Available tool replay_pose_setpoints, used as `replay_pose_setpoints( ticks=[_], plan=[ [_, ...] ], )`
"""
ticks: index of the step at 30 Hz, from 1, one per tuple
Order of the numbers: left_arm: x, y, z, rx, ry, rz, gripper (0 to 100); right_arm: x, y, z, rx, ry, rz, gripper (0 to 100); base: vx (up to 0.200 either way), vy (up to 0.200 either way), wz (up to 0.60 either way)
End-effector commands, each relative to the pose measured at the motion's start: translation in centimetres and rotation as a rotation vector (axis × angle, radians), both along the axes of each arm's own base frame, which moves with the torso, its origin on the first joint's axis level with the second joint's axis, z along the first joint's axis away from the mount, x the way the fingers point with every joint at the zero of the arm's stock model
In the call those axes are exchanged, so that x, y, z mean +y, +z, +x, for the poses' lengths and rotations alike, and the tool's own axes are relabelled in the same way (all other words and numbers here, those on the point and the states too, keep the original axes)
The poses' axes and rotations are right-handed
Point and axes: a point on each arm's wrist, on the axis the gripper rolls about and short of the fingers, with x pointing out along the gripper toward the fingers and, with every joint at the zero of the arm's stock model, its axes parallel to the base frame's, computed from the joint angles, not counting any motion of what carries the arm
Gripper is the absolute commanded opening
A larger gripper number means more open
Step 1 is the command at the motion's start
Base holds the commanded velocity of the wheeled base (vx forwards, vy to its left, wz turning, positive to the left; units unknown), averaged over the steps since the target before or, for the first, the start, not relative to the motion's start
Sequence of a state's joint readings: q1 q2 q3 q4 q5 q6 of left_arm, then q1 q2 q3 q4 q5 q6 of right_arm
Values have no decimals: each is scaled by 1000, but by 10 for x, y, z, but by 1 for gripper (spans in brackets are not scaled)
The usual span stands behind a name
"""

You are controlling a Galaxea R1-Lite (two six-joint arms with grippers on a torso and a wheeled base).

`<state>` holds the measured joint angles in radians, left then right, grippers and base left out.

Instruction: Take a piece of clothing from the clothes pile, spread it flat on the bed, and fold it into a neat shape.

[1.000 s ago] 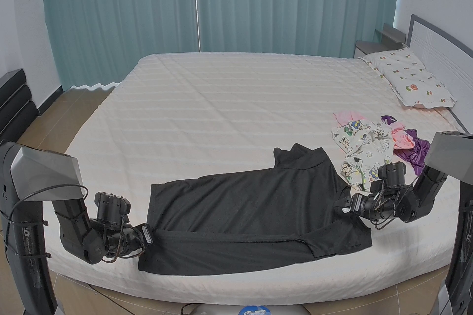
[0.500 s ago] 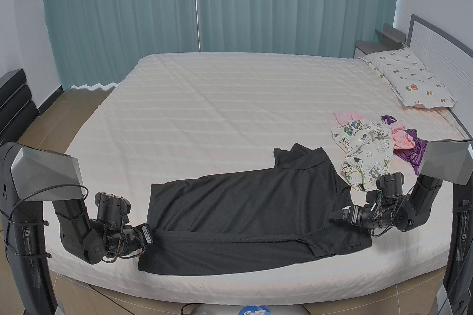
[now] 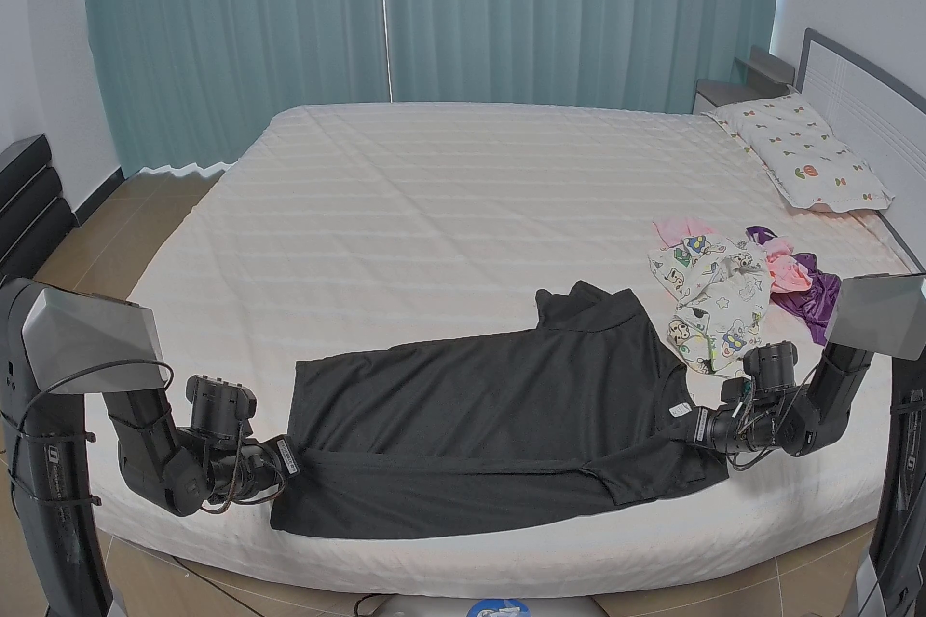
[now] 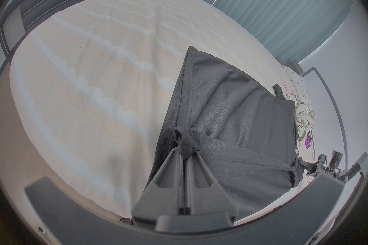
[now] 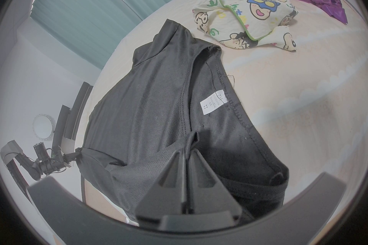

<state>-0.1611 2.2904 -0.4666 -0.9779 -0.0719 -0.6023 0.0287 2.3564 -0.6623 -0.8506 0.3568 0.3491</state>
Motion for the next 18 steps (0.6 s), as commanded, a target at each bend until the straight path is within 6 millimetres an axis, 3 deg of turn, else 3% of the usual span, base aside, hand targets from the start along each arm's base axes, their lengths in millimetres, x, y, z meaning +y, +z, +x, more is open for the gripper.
replay_pose_setpoints(
  ticks=[1,7,18],
  plan=[
    [0,0,-1,2,0,0,0,-4,9,-2,-17,-3,14,0,0,0,0],
    [0,-1,-1,6,-2,-2,0,-9,21,-2,-44,-25,32,0,0,0,0],
    [0,-3,1,7,3,2,0,-8,15,7,-113,-89,43,0,0,0,0]
  ],
)
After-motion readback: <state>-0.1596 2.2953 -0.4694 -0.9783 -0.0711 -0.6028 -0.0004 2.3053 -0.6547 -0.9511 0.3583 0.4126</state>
